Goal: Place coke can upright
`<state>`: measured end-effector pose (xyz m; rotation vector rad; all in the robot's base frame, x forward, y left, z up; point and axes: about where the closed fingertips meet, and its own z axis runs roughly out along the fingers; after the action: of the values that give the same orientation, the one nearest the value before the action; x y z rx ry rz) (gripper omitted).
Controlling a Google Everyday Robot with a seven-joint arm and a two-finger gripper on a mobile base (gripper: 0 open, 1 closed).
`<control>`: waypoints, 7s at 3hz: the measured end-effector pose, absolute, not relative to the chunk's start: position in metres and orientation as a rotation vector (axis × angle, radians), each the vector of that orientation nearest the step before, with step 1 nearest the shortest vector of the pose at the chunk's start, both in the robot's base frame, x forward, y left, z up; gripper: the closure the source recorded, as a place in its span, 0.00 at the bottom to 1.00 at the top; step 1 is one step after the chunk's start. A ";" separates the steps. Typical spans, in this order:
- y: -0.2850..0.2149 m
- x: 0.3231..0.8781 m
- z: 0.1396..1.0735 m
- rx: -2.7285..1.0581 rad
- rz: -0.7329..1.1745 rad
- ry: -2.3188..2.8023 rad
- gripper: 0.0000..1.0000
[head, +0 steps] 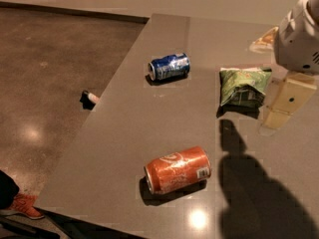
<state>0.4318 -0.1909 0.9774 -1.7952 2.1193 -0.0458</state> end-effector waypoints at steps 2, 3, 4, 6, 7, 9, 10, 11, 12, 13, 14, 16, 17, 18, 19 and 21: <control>-0.120 0.405 0.954 -2.012 0.102 1.912 0.00; -0.094 0.392 0.933 -2.111 0.076 1.838 0.00; -0.077 0.383 0.904 -2.215 0.015 1.804 0.00; -0.060 0.367 0.860 -2.418 -0.024 1.745 0.00; -0.056 0.360 0.851 -2.472 -0.030 1.725 0.00; -0.042 0.347 0.845 -2.546 -0.019 1.709 0.24; -0.039 0.347 0.849 -2.542 0.007 1.743 0.56; -0.041 0.352 0.858 -2.511 0.031 1.776 0.78; -0.057 0.367 0.876 -2.400 0.159 1.836 0.99; -0.073 0.392 0.897 -2.211 0.314 1.869 1.00; -0.087 0.412 0.910 -1.988 0.459 1.887 1.00; -0.107 0.427 0.915 -1.598 0.645 1.884 1.00; -0.116 0.428 0.913 -1.463 0.689 1.873 1.00; -0.126 0.431 0.909 -1.334 0.703 1.843 1.00; -0.136 0.436 0.908 -1.189 0.719 1.767 1.00; -0.139 0.446 0.911 -1.037 0.736 1.666 1.00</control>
Offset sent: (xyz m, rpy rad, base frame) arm -0.0400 0.1004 -0.0442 0.0850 0.1005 0.3263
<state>0.4463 -0.1387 0.9112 -1.0373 1.6661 0.7362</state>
